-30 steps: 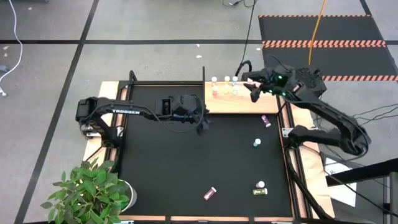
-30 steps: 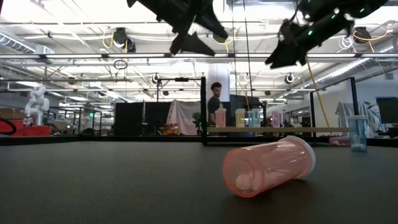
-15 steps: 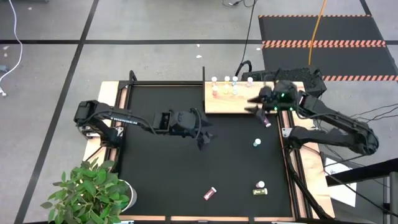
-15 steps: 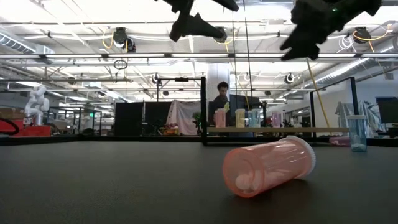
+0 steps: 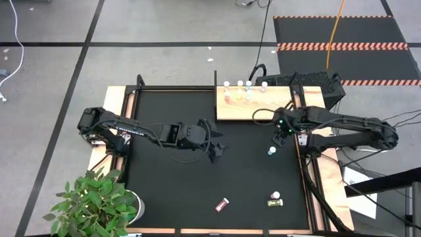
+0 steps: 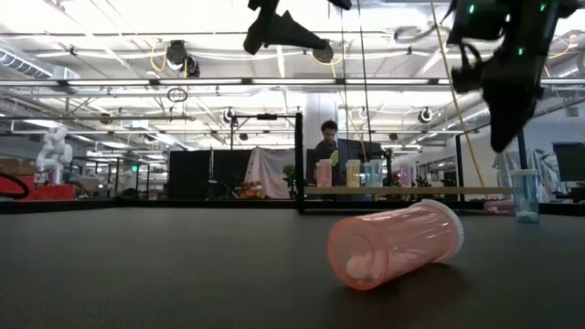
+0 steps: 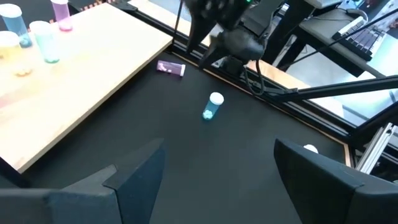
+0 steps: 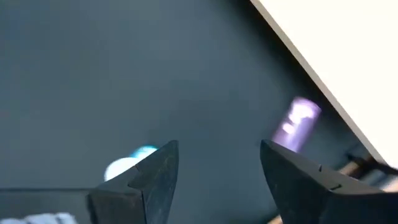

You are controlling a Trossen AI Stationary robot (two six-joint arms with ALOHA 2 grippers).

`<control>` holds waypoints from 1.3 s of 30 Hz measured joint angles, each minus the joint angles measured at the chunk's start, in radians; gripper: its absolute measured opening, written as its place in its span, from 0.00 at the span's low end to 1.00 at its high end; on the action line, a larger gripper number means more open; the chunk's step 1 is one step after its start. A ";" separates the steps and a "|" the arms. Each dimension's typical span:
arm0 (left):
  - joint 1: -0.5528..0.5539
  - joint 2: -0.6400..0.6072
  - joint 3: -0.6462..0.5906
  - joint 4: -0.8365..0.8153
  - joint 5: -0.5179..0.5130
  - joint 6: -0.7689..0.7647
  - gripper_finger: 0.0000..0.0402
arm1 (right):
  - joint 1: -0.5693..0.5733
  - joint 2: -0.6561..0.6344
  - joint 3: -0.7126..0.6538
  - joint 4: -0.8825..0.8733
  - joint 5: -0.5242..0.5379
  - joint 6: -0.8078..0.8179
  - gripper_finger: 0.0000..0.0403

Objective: Pick and place medicine bottles onto shelf by color
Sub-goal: Put the top purple pill bottle aligned with the other purple pill bottle on the shelf

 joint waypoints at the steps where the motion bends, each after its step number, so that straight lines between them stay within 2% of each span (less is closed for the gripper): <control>1: 0.000 0.000 0.000 0.000 0.000 0.003 0.75 | -0.006 0.016 -0.019 0.007 0.016 0.008 0.55; 7: -0.001 0.000 0.000 -0.001 0.000 0.009 0.75 | -0.058 0.111 -0.137 0.070 0.049 0.088 0.55; 16: -0.008 0.000 0.000 -0.002 0.001 0.077 0.75 | -0.084 0.192 -0.179 0.150 0.247 0.233 0.55; 28: -0.002 0.000 0.000 -0.010 0.002 0.200 0.75 | -0.156 0.318 -0.219 0.183 0.200 0.246 0.55; 32: 0.000 0.000 0.000 -0.015 0.002 0.208 0.75 | -0.163 0.329 -0.223 0.207 0.195 0.246 0.49; 39: 0.002 0.000 0.000 -0.018 0.004 0.250 0.75 | -0.164 0.322 -0.224 0.215 0.170 0.245 0.30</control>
